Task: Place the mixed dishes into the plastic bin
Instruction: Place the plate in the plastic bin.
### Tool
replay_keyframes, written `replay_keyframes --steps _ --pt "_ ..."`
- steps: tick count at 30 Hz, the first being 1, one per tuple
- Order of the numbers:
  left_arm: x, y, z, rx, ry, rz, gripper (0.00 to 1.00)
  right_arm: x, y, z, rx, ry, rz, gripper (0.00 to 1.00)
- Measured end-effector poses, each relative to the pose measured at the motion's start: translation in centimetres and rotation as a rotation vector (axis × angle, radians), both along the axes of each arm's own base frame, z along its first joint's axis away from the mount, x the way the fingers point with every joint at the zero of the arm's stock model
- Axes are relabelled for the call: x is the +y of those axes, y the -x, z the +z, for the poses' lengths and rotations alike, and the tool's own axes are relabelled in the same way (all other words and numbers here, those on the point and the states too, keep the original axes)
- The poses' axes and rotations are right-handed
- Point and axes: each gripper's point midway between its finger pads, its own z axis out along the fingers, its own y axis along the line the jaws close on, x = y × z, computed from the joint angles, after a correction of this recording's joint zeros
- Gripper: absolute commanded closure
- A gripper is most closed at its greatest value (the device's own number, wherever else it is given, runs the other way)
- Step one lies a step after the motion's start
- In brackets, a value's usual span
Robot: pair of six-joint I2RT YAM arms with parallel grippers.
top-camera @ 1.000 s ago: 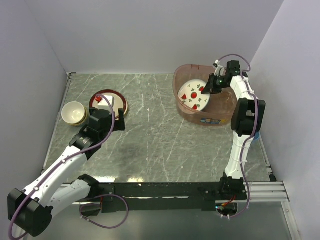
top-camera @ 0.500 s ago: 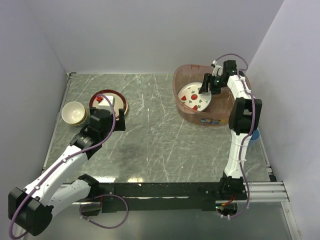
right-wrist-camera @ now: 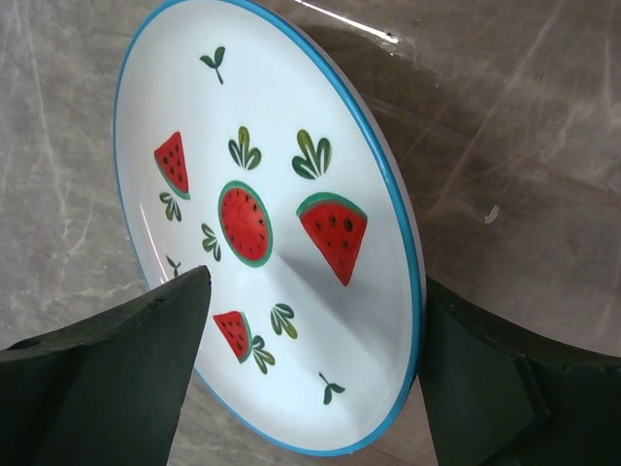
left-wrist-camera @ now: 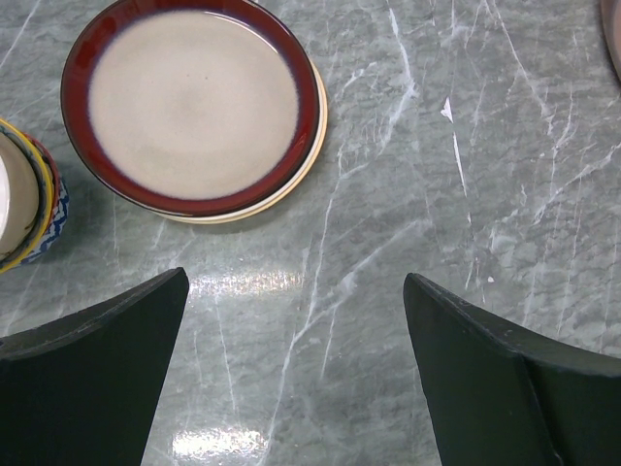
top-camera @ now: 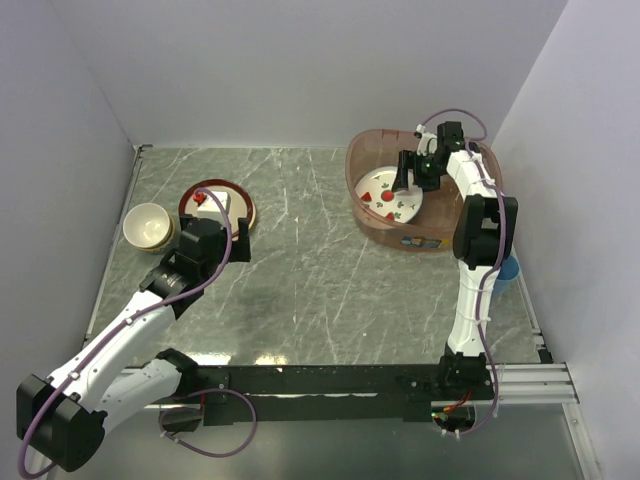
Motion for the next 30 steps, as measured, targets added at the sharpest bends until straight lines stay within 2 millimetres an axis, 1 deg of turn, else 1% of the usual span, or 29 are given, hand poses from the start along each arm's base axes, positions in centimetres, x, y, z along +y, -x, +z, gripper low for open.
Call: replay_keyframes --steps 10,15,20,30 --pt "0.0 0.0 0.0 0.001 -0.001 0.0 0.01 0.4 -0.7 -0.1 -0.011 0.048 0.003 0.04" --pt "0.0 0.0 -0.2 0.005 -0.003 0.0 0.01 0.1 -0.9 -1.3 0.003 0.07 -0.002 0.01" --pt "0.0 -0.1 -0.2 0.006 -0.004 0.0 0.01 -0.2 -0.8 -2.5 0.028 0.086 -0.01 0.0" --pt "0.0 -0.1 -0.2 0.006 -0.004 -0.001 0.01 -0.2 -0.8 -2.4 0.029 0.096 -0.013 0.0"
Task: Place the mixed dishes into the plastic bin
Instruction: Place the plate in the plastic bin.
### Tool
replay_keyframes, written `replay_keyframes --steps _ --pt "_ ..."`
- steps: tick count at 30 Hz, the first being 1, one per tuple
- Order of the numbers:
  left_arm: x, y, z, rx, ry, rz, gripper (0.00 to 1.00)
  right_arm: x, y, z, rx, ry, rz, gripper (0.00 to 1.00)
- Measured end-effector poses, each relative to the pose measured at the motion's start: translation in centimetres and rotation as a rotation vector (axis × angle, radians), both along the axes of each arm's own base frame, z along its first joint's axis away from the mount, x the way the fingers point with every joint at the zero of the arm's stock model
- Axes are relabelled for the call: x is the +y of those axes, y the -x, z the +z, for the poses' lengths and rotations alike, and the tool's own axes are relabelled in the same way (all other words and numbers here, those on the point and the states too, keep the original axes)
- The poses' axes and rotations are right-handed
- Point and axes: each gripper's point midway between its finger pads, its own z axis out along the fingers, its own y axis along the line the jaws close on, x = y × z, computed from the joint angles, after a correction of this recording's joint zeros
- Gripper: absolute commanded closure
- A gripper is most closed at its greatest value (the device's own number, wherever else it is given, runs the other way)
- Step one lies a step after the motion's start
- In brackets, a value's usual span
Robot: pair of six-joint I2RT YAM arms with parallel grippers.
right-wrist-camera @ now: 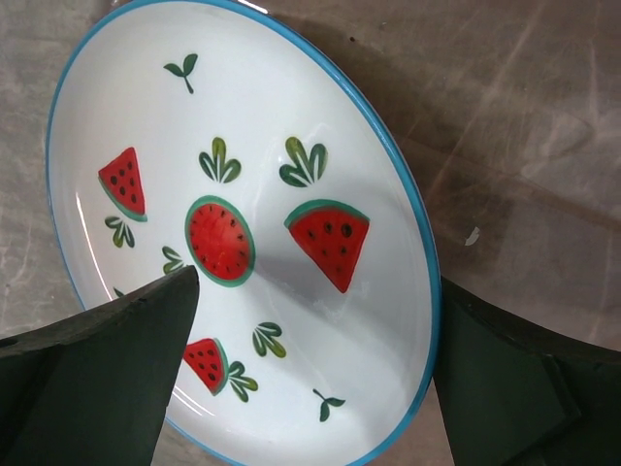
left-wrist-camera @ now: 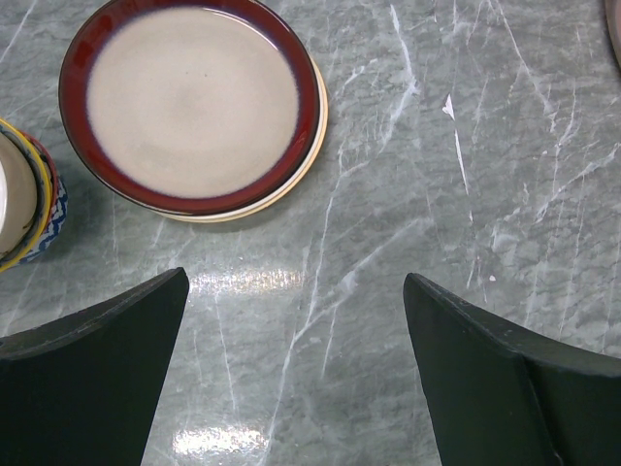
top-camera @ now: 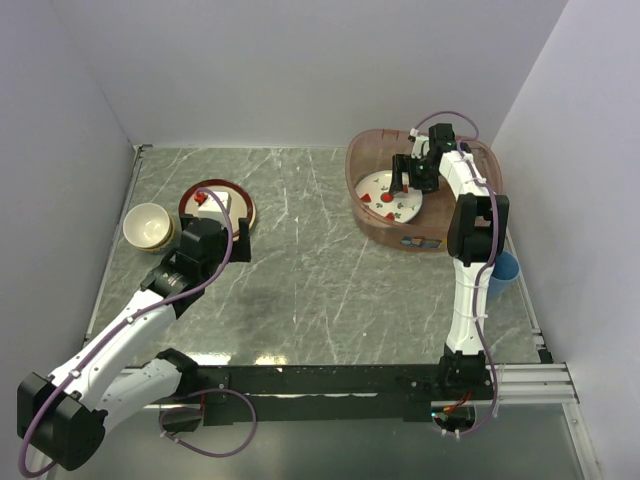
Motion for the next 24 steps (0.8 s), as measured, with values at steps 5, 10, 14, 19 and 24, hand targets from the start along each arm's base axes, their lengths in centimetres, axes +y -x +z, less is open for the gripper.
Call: replay_keyframes --steps 5,10,14,19,24 --pt "0.0 0.0 0.0 0.0 0.0 0.0 0.01 -0.1 0.0 -0.1 -0.002 0.024 0.002 0.0" --pt "0.0 0.0 0.0 0.0 0.0 0.0 0.01 0.0 -0.1 -0.3 -0.006 0.07 0.006 0.0" --pt "0.0 0.0 0.0 0.0 0.0 0.0 0.01 -0.1 -0.1 -0.4 -0.007 0.094 0.006 0.0" --pt "0.0 0.0 0.0 0.0 0.0 0.0 0.01 -0.6 -0.2 -0.6 -0.008 0.129 -0.008 0.0" --pt "0.0 0.0 0.0 -0.001 0.001 0.0 0.01 -1.0 -0.3 -0.6 -0.011 0.15 -0.02 0.0"
